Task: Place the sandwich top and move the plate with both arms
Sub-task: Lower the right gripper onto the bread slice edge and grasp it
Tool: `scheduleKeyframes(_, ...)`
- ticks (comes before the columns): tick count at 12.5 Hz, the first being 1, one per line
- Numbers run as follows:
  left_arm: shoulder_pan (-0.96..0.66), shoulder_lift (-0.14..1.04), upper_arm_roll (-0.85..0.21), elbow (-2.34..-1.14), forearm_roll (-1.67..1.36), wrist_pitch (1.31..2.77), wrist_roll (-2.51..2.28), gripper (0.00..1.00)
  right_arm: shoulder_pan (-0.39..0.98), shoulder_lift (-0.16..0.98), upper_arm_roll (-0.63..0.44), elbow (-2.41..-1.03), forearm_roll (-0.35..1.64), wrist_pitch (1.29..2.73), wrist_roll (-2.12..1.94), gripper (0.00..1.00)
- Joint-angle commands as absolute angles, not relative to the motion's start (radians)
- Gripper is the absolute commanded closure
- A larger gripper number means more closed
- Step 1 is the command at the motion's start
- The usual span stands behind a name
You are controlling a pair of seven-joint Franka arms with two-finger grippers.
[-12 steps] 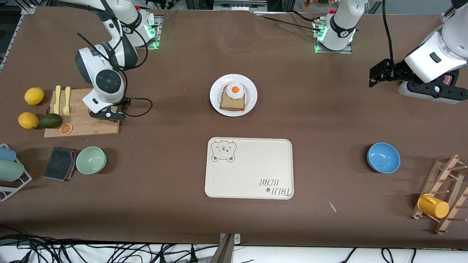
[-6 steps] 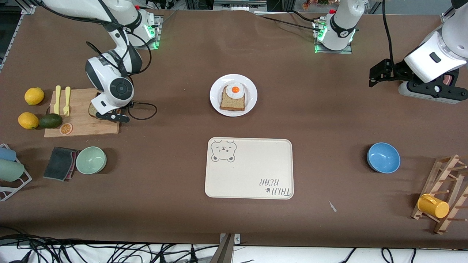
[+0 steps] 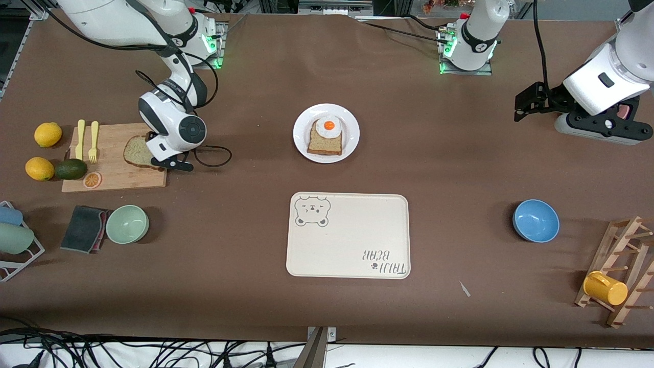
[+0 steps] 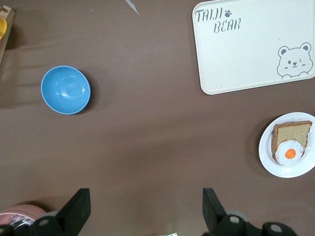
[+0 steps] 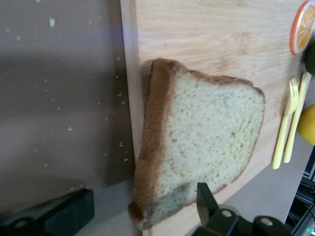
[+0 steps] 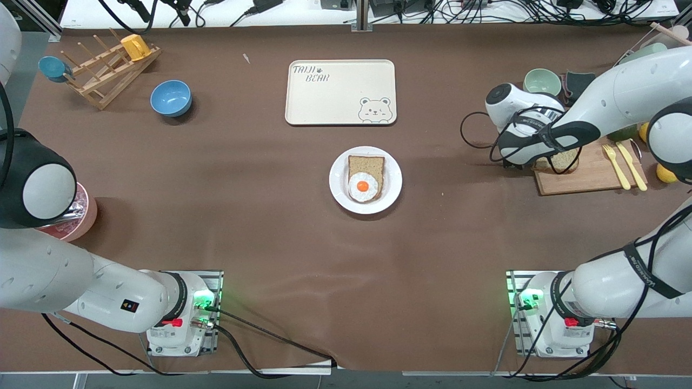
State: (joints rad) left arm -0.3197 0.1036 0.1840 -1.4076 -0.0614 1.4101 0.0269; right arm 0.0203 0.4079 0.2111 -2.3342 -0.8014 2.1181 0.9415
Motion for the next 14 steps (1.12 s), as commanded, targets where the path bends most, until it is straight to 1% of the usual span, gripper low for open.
scheduleKeyframes(1, -0.325, 0.113, 0.184, -1.378, -0.034, 1.388, 0.025, 0.00, 0.018, 0.405, 0.219, -2.347, -0.833, 2.112, 0.983, 0.17)
scheduleKeyframes(3, -0.324, 0.114, 0.187, -1.378, -0.035, 1.388, 0.026, 0.00, 0.018, 0.391, 0.229, -2.345, -0.834, 2.083, 0.976, 0.17)
scheduleKeyframes(4, -0.324, 0.114, 0.186, -1.379, -0.034, 1.388, 0.026, 0.00, 0.018, 0.387, 0.238, -2.345, -0.833, 2.076, 0.976, 0.19)
scheduleKeyframes(6, -0.325, 0.113, 0.184, -1.378, -0.035, 1.388, 0.025, 0.00, 0.018, 0.380, 0.239, -2.345, -0.834, 2.060, 0.979, 0.28)
scheduleKeyframes(7, -0.324, 0.112, 0.186, -1.378, -0.035, 1.388, 0.025, 0.00, 0.018, 0.371, 0.241, -2.344, -0.834, 2.043, 0.974, 0.34)
scheduleKeyframes(11, -0.325, 0.112, 0.184, -1.378, -0.038, 1.388, 0.023, 0.00, 0.018, 0.345, 0.241, -2.345, -0.833, 2.026, 0.963, 0.71)
scheduleKeyframes(14, -0.327, 0.112, 0.183, -1.378, -0.038, 1.388, 0.023, 0.00, 0.018, 0.348, 0.241, -2.345, -0.831, 2.028, 0.971, 0.88)
